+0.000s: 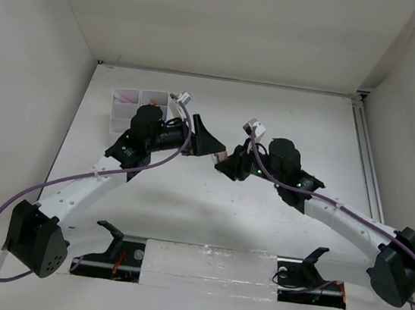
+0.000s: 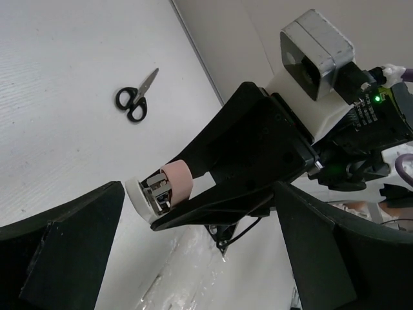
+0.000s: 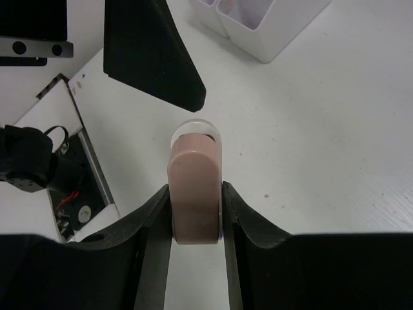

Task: Sort the stationery into containers
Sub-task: Pick up the stapler from the center of the board, then place the stapler in the storage box.

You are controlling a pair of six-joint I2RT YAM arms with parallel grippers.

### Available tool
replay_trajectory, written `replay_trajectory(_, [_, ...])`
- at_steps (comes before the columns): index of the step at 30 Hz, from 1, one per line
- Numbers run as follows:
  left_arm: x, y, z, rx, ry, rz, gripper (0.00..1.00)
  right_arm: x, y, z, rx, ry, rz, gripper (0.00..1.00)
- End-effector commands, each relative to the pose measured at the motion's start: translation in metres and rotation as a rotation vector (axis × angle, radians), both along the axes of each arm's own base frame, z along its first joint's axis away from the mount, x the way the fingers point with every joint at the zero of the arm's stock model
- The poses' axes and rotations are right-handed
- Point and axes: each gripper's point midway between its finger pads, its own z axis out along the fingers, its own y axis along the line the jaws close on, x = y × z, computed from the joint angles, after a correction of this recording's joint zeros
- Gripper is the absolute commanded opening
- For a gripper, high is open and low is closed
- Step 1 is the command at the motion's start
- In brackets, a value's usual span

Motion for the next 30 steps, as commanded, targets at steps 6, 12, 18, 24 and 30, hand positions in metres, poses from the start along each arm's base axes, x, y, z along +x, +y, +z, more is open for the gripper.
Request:
replay_trajectory(6, [0.018,0.011,-0.008,0.029,0.016,0.139,1.0,0.021,0.015,0.058,0.131,-0.14,-0.094,0.0])
replay_trajectory(12, [0.028,0.014,-0.03,0.053,0.068,0.193,0.86,0.022,0.018,0.07,0.174,-0.154,-0.108,0.0])
replay_trajectory(18, [0.031,0.012,-0.027,0.03,0.068,0.197,0.76,0.026,0.034,0.063,0.158,-0.135,-0.133,0.0])
replay_trajectory(24, [0.03,0.012,-0.021,0.025,0.061,0.197,0.66,0.035,0.042,0.062,0.154,-0.126,-0.161,0.0])
replay_trajectory(30, [0.033,0.012,-0.03,0.043,0.083,0.208,0.37,0.036,0.047,0.061,0.15,-0.115,-0.177,0.0])
